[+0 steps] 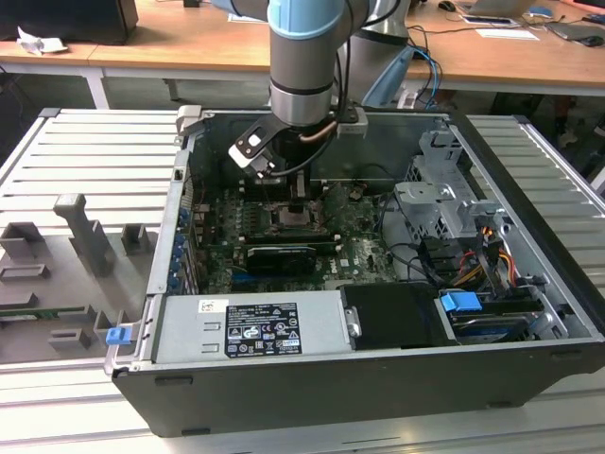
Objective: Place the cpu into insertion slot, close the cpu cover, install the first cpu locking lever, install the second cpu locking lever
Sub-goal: 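Close the cpu cover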
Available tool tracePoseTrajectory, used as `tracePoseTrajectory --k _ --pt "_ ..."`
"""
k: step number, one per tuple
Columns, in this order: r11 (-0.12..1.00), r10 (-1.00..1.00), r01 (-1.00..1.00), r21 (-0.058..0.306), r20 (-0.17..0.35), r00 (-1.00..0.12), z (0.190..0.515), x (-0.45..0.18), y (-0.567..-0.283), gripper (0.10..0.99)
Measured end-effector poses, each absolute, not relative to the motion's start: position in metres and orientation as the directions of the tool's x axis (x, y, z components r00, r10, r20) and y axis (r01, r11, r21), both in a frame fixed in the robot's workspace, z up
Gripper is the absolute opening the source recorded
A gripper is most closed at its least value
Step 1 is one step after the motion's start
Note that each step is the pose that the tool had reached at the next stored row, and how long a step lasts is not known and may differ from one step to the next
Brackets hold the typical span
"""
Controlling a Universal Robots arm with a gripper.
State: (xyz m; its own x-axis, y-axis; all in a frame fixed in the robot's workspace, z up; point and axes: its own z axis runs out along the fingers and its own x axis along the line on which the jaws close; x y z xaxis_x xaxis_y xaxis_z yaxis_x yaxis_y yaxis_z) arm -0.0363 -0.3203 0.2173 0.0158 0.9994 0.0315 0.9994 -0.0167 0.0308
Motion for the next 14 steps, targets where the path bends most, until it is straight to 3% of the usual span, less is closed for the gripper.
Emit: tracePoseTrajectory --k 14 --pt "-0.017 0.999 0.999 0.030 0.032 0.016 0.2198 -0.0362 -0.3203 0.106"
